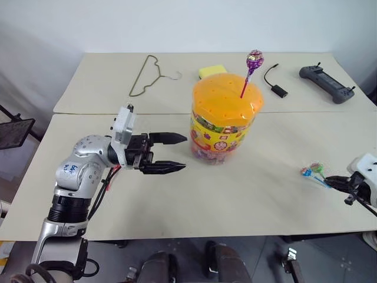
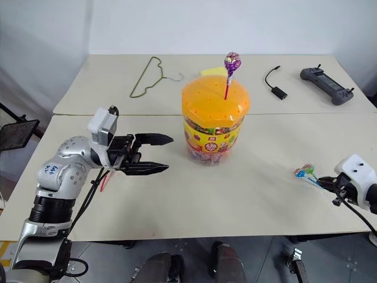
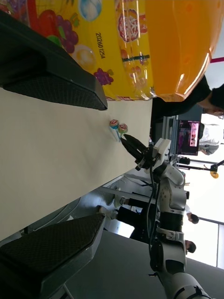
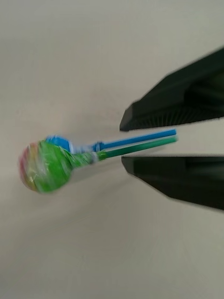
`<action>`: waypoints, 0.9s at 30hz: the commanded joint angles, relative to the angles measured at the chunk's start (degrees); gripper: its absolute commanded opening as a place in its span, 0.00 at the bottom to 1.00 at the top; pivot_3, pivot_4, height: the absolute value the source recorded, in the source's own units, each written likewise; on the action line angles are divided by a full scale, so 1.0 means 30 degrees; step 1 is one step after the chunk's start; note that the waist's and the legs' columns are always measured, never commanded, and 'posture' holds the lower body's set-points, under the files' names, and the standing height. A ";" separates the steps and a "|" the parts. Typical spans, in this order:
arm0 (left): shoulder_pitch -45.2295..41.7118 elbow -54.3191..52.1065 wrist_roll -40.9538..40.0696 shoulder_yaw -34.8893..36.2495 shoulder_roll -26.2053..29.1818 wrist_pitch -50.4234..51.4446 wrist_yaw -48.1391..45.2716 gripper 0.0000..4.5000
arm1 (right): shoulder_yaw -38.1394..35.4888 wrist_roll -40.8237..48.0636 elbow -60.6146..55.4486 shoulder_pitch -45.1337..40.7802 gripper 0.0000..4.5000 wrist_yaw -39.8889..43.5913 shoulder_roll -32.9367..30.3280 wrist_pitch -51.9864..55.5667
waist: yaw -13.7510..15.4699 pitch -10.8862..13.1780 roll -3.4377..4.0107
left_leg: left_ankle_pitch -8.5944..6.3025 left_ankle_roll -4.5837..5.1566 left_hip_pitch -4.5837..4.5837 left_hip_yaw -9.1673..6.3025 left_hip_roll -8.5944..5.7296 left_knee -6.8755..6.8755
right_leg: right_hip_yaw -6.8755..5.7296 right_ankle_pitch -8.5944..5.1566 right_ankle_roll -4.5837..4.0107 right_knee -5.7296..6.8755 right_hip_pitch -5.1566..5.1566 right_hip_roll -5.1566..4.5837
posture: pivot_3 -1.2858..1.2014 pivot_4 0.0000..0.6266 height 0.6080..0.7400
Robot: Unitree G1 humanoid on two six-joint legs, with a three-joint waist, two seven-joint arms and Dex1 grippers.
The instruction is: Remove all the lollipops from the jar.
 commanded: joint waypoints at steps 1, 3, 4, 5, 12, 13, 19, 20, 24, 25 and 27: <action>-0.0489 -0.0103 -0.0311 0.0530 -0.0067 -0.0172 -0.0052 0.83 | -0.1151 0.1422 -0.0529 -0.0918 0.43 0.0497 0.0493 -0.0531 | -0.0007 0.0000 0.0000 | 0.0000 -0.0001 -0.0002 0.0001 0.0005 0.0001 | 0.0000 0.0000 0.0000 -0.0003 0.0000 0.0005 | 0.52 0.24 1.00; -0.0561 -0.0093 -0.1047 0.1133 -0.0358 0.0252 0.0364 0.83 | -0.1877 0.3342 -0.1694 -0.1667 0.58 0.1321 0.1039 -0.0037 | -0.0009 0.0001 0.0001 | 0.0000 0.0000 -0.0002 0.0003 0.0008 0.0002 | 0.0004 0.0000 -0.0001 -0.0008 0.0000 0.0009 | 0.52 0.24 1.00; -0.0615 -0.0093 -0.1586 0.1552 -0.0575 0.0573 0.0683 0.83 | -0.2136 0.4270 -0.2443 -0.2012 0.65 0.1810 0.1301 0.0118 | -0.0003 0.0001 0.0003 | 0.0000 0.0001 -0.0002 0.0002 0.0008 0.0007 | 0.0003 0.0000 0.0000 -0.0005 0.0001 0.0008 | 0.52 0.24 1.00; -0.0746 -0.0029 -0.2314 0.2184 -0.0940 0.0911 0.1297 0.83 | -0.2315 0.5452 -0.3515 -0.2690 0.65 0.1744 0.1668 0.0820 | -0.0014 0.0001 0.0004 | 0.0001 0.0002 0.0000 0.0001 0.0010 0.0008 | 0.0006 0.0000 -0.0001 -0.0001 0.0001 0.0008 | 0.52 0.24 1.00; -0.1595 0.0457 -0.5280 0.5460 -0.2914 0.2102 0.5468 0.83 | -0.1570 0.9073 -0.7669 -0.7281 0.65 -0.1526 0.3873 0.4313 | 0.0064 0.0002 0.0001 | 0.0001 0.0004 -0.0013 -0.0034 0.0018 0.0023 | -0.0025 0.0003 -0.0004 0.0095 0.0004 -0.0006 | 0.52 0.24 1.00; -0.1555 0.0659 -0.5631 0.5912 -0.3074 0.2254 0.5982 0.83 | -0.1081 0.9628 -0.8126 -0.8503 0.65 -0.2183 0.4334 0.5091 | 0.0058 0.0002 0.0002 | 0.0000 0.0006 -0.0011 -0.0028 0.0014 0.0028 | -0.0022 0.0003 -0.0004 0.0095 0.0004 -0.0008 | 0.52 0.24 1.00; -0.0277 0.0353 -0.6227 0.6199 -0.3185 0.3108 0.6364 0.83 | 0.1779 0.9207 -0.8580 -1.2191 0.65 -0.3333 0.5653 0.7154 | 0.0092 0.0000 -0.0003 | -0.0006 -0.0007 -0.0026 -0.0021 0.0032 0.0028 | -0.0034 0.0003 -0.0003 0.0153 -0.0057 0.0005 | 0.52 0.24 1.00; 0.0023 0.0304 -0.6431 0.6252 -0.3086 0.3334 0.6200 0.83 | 0.2166 0.9235 -0.8720 -1.2611 0.65 -0.3363 0.5996 0.7248 | 0.0094 0.0000 -0.0004 | -0.0006 -0.0007 -0.0050 -0.0040 0.0029 0.0028 | -0.0058 0.0003 -0.0003 0.0164 -0.0072 0.0006 | 0.52 0.24 1.00; 0.0853 0.0503 -0.5995 0.6330 -0.2874 0.3034 0.5877 0.83 | 0.3261 0.8967 -0.8924 -1.3492 0.65 -0.3496 0.6655 0.7731 | 0.0069 0.0000 -0.0004 | 0.0002 0.0010 -0.0175 0.0010 0.0006 0.0043 | -0.0045 0.0005 0.0001 0.0176 -0.0208 0.0008 | 0.52 0.24 1.00; 0.0951 0.0530 -0.5873 0.6324 -0.2859 0.2909 0.5858 0.83 | 0.3453 0.8872 -0.8935 -1.3546 0.65 -0.3439 0.6671 0.7823 | 0.0070 0.0000 -0.0005 | 0.0004 0.0013 -0.0178 0.0010 0.0002 0.0043 | -0.0047 0.0006 0.0001 0.0175 -0.0209 0.0008 | 0.52 0.24 1.00; 0.1055 0.0382 -0.5846 0.6271 -0.2884 0.2790 0.5852 0.83 | 0.3585 0.8783 -0.8724 -1.3707 0.65 -0.3548 0.6819 0.7986 | 0.0061 0.0001 -0.0007 | 0.0005 0.0015 -0.0180 0.0011 0.0001 0.0045 | -0.0052 0.0006 0.0002 0.0174 -0.0209 0.0011 | 0.52 0.24 1.00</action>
